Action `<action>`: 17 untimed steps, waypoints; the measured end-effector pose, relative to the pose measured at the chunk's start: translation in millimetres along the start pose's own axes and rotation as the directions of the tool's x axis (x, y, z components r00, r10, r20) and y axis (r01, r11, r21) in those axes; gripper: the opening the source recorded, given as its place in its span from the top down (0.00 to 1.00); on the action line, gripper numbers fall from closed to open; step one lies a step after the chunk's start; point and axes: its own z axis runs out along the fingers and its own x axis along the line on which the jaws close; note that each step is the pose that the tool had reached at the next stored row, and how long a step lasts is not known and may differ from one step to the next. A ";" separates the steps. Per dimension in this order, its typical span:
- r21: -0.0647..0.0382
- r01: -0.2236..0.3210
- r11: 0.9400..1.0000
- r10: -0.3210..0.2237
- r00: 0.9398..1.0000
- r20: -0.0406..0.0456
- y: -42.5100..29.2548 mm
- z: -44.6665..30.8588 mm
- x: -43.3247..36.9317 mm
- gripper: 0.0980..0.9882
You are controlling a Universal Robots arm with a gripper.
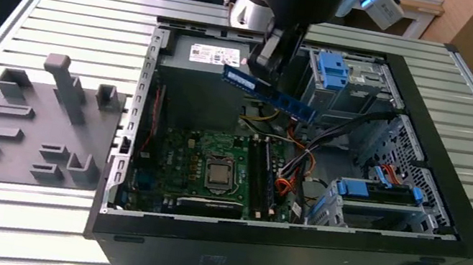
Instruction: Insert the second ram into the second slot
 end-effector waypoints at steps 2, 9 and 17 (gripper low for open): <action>0.000 -0.015 1.000 0.015 1.000 0.000 0.0 0.0 0.0 0.96; 0.000 -0.068 0.998 0.068 0.998 0.003 0.0 0.1 0.0 0.96; 0.001 -0.120 0.993 0.120 0.993 0.005 0.0 0.1 0.0 0.96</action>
